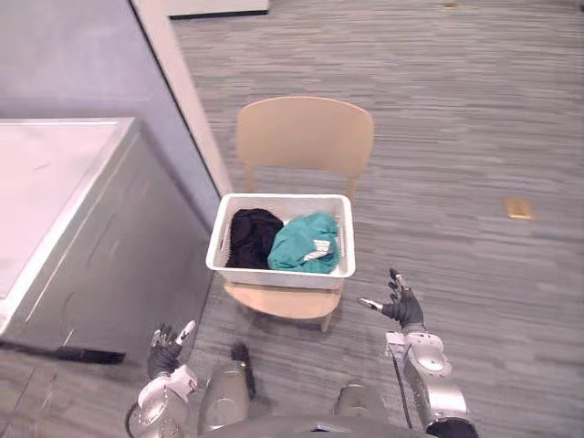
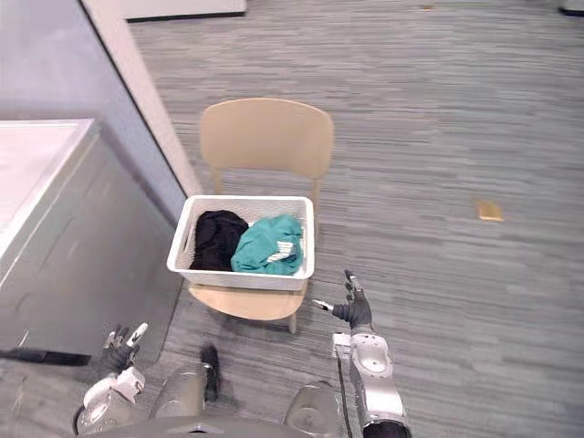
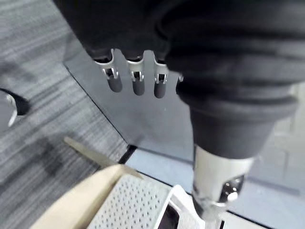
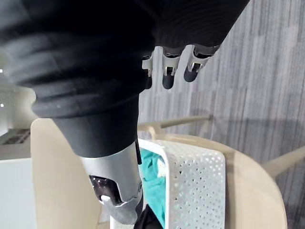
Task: Pick up the laundry basket with both hands and put the clothes into the washing machine.
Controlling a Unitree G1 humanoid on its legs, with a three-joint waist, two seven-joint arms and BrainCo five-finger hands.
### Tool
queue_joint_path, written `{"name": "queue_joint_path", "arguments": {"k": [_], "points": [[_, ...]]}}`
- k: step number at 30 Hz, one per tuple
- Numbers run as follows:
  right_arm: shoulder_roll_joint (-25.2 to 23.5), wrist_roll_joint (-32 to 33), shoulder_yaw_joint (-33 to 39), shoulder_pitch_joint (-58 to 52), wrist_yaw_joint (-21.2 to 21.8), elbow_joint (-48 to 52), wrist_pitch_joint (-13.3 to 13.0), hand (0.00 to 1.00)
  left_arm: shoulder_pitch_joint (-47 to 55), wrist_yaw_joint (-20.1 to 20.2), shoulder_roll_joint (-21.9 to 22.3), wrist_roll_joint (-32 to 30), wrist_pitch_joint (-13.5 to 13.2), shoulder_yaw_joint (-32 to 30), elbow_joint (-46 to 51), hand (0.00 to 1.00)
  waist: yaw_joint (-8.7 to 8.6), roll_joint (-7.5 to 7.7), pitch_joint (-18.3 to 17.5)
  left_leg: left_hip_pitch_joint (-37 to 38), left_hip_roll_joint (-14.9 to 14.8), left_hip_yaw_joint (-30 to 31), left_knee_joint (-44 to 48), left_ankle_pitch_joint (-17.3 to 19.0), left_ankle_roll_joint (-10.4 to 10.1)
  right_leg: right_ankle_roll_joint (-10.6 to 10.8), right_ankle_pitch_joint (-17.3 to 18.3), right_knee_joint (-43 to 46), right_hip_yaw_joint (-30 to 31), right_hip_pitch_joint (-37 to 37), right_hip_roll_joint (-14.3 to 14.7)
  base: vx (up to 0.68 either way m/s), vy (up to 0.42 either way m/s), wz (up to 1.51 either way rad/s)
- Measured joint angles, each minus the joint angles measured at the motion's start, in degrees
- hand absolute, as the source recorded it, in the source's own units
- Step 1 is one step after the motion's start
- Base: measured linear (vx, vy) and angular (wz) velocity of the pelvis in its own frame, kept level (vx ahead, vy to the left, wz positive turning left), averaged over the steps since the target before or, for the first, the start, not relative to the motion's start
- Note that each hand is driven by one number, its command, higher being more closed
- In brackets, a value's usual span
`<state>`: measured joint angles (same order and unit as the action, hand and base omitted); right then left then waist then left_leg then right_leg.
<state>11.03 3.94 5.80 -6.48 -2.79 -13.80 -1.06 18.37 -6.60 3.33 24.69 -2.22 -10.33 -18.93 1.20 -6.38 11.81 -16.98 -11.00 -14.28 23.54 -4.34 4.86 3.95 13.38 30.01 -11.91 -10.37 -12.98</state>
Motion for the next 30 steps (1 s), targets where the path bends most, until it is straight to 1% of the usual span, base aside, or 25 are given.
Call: {"name": "queue_joint_path", "arguments": {"k": [1,2,3,5,7,8,9,10,11,12,13,14,15,17,18,20,21,22,23,24,25,26,27,29,30], "points": [[-0.2,-0.3,0.1,0.2,0.2,-1.0,0.1,0.0,0.1,0.4,-0.5,0.0,0.0,0.3,0.2,0.0,-0.17,1.03,-0.5,1.6,1.7,1.3,-6.8,-3.8,-2.9,-1.3,0.3,-1.5,0.5,-0.9,0.7,-0.19,-0.125,1.58],[-1.4,-1.3,0.9,0.2,0.7,-2.2,-0.1,0.0,-1.3,0.9,-1.0,0.0,0.0,0.0,0.3,0.0,-0.78,2.11,-0.2,1.4,1.2,1.7,-1.2,2.9,-2.6,0.0,-1.8,-2.9,-3.1,-0.5,-1.3,-0.3,-0.081,1.11],[-2.3,-1.8,1.2,0.3,0.7,-3.2,0.0,0.0,-1.5,0.9,-1.1,0.0,0.2,1.1,-0.5,0.0,-0.3,2.31,-0.2,2.4,-0.9,0.4,12.1,9.5,-3.9,-0.6,-2.9,-2.8,-4.5,0.0,-1.6,-0.25,-0.082,1.08],[-2.7,-2.0,1.6,-0.8,0.5,-3.2,-0.2,0.0,-1.5,1.2,-1.1,-0.1,0.4,3.4,-1.1,0.0,-1.57,2.4,-0.4,8.6,-2.6,1.6,16.2,12.9,-7.9,-0.8,-4.3,-3.7,-6.9,0.5,-2.3,-0.27,-0.006,0.76],[-3.0,-2.0,2.3,-1.5,0.0,-3.2,-0.2,0.0,-2.8,1.2,-1.1,-0.3,0.5,5.4,-1.1,0.0,-3.11,2.39,-0.9,12.7,-3.1,6.3,11.9,13.8,-10.3,-0.8,-5.1,-3.8,-8.3,-1.9,-3.2,-0.29,0.09,0.8],[-3.1,-1.6,2.6,-2.2,-0.6,-3.4,-0.1,0.0,-3.8,1.3,-1.1,-1.2,0.5,6.5,-1.0,0.0,-3.54,2.21,-1.9,14.6,-1.9,10.0,3.8,15.4,-14.4,0.1,-6.5,-3.8,-9.2,-5.1,-3.8,-0.26,0.127,0.55],[-3.3,-1.5,2.7,-2.2,-1.0,-3.7,0.0,0.0,-4.3,1.4,-1.2,-1.5,0.6,6.9,-0.7,0.0,-3.79,2.14,-2.0,15.4,-1.0,11.1,0.0,16.6,-16.2,0.4,-7.4,-4.2,-9.2,-6.4,-4.0,-0.35,0.198,0.44],[-3.7,-1.5,2.7,-1.7,-1.1,-5.8,0.3,0.0,-4.8,1.6,-1.4,-2.4,0.9,7.1,-0.5,0.0,-3.92,2.29,-2.0,16.6,-0.4,10.9,-5.6,18.1,-17.4,1.1,-10.1,-6.2,-9.1,-7.4,-3.9,-0.37,0.235,0.16],[-4.3,-1.5,2.8,-1.8,-1.1,-6.7,0.9,0.0,-4.5,1.8,-1.8,-2.6,1.0,7.4,-0.5,0.0,-3.85,2.61,-1.9,17.8,-0.2,10.3,-8.5,19.3,-17.0,1.3,-12.6,-8.4,-9.1,-6.8,-3.8,-0.44,0.31,-0.04],[-6.8,-1.5,2.6,-2.0,-1.1,-7.9,1.4,0.0,-4.1,2.0,-3.9,-3.1,1.1,8.3,-0.5,0.0,-3.28,5.04,-1.5,17.8,1.4,9.2,-8.1,19.7,-16.2,1.4,-17.3,-13.6,-8.3,-4.9,-3.9,-0.45,0.305,-0.26],[-8.0,-1.4,2.1,-2.5,-1.0,-8.0,1.4,0.0,-3.3,2.1,-4.9,-3.6,1.1,8.4,-0.3,0.0,-2.72,5.82,-1.5,17.1,2.2,8.5,-6.6,20.3,-15.2,1.5,-20.4,-17.6,-7.7,-3.5,-3.6,-0.37,0.256,-0.35],[-8.6,-1.3,1.9,-2.8,-1.0,-8.0,1.3,0.0,-2.7,2.2,-5.5,-3.7,1.1,8.3,-0.3,0.0,-2.5,6.08,-1.6,16.5,2.6,7.9,-5.6,20.7,-14.7,1.4,-21.8,-20.2,-7.4,-3.0,-3.4,-0.42,0.258,-0.4],[-9.2,-0.9,1.3,-2.8,-1.0,-8.0,1.3,0.0,-2.1,2.2,-6.3,-4.5,1.1,8.1,-0.2,0.0,-2.19,7.66,-2.2,15.0,3.6,7.4,-3.6,21.2,-13.4,2.2,-21.7,-25.6,-5.7,-1.7,-2.8,-0.34,0.198,-0.3],[-9.3,-0.9,1.1,-2.4,-1.0,-8.0,1.3,0.0,-2.0,3.0,-7.2,-5.6,1.1,8.2,-0.2,0.0,-1.66,7.15,-1.9,13.6,3.9,6.4,-4.3,20.5,-11.3,3.7,-18.4,-28.9,-4.5,-1.9,-2.3,-0.3,0.131,-0.24],[-9.3,-0.9,0.0,-1.6,-1.0,-8.0,1.3,0.0,-2.2,3.3,-7.2,-7.1,1.1,8.0,-0.1,0.0,-1.52,6.95,-1.3,12.2,3.7,5.8,-4.6,19.2,-9.8,1.9,-17.1,-25.3,-2.1,-4.0,-1.4,-0.25,0.06,-0.16],[-9.6,-0.9,-1.5,-1.8,-0.8,-8.7,1.3,0.0,-2.0,3.3,-8.0,-8.1,1.1,8.0,-0.1,0.0,-1.6,7.12,-1.1,11.5,3.0,6.6,-4.8,18.0,-9.7,1.0,-16.2,-14.5,3.2,-4.8,1.7,-0.18,0.017,0.18],[-9.9,-0.9,-2.3,-1.9,-0.7,-9.9,1.3,0.0,-1.8,3.3,-8.7,-8.2,1.1,8.0,-0.1,0.0,-1.68,8.14,-1.1,11.1,3.3,7.5,-4.6,17.4,-10.0,1.6,-11.5,-7.0,5.6,-4.4,3.6,-0.11,-0.019,0.34],[-9.9,-0.9,-2.6,-1.9,-0.4,-9.9,1.3,0.0,-1.8,3.3,-8.8,-8.4,1.1,8.0,-0.1,0.0,-1.58,8.67,-0.7,11.0,3.4,7.9,-4.5,17.3,-10.2,1.9,-10.5,-5.2,6.2,-4.5,3.8,-0.15,-0.046,0.53],[-10.0,-0.9,-2.9,-2.4,0.2,-9.7,1.3,0.0,-2.0,3.3,-9.2,-9.2,1.2,8.2,-0.1,0.0,-2.15,9.36,-0.5,10.6,3.5,9.6,-5.0,16.6,-10.4,4.7,-11.6,-5.8,8.2,-4.2,4.7,-0.13,-0.081,0.52],[-10.0,-0.9,-3.0,-2.6,0.6,-9.6,1.4,0.0,-1.8,3.5,-8.4,-9.3,1.2,8.9,0.2,0.0,-1.71,7.77,-1.0,10.1,1.4,10.9,-7.4,14.8,-10.6,6.7,-10.4,-6.9,10.3,-3.1,6.9,-0.12,-0.128,0.57],[-10.1,-0.9,-3.2,-2.6,0.9,-9.6,1.3,0.0,-1.8,3.7,-8.5,-9.5,1.2,9.0,0.4,0.0,-1.73,7.87,-0.8,10.3,1.3,11.5,-8.6,13.7,-11.1,6.1,-7.4,-0.9,11.9,-3.6,7.4,-0.06,-0.136,0.64],[-10.5,-0.9,-3.5,-3.4,1.1,-9.6,1.3,0.0,-2.3,3.7,-9.1,-10.2,1.3,9.6,0.2,0.0,-2.16,10.13,-1.2,11.2,2.9,13.1,-11.7,11.7,-11.8,5.9,-3.5,1.3,14.4,-1.6,8.5,-0.05,-0.235,0.62],[-10.2,-0.9,-3.4,-3.9,1.1,-9.6,1.3,0.0,-2.5,3.7,-9.0,-10.8,1.7,10.2,0.1,0.0,-1.93,11.78,-2.0,11.3,3.0,14.6,-14.4,9.7,-12.2,5.9,-2.3,-2.4,16.5,0.0,9.1,-0.04,-0.216,0.63],[-9.4,-0.9,-3.3,-3.3,1.1,-9.4,1.2,0.0,-2.8,3.9,-8.5,-11.5,1.9,12.0,0.1,0.0,-1.82,11.42,-2.3,11.3,2.8,15.8,-17.6,7.0,-12.0,5.0,-1.9,-8.3,17.3,1.9,9.8,-0.01,-0.175,0.28],[-8.4,-0.9,-2.6,-2.2,1.0,-9.6,1.2,0.0,-3.8,4.2,-7.4,-11.5,2.0,12.9,-0.5,0.0,-2.01,10.85,-1.9,11.3,2.7,16.1,-19.6,4.4,-12.6,2.9,-2.3,-11.0,17.2,2.3,9.9,0.0,-0.102,0.18]]}}
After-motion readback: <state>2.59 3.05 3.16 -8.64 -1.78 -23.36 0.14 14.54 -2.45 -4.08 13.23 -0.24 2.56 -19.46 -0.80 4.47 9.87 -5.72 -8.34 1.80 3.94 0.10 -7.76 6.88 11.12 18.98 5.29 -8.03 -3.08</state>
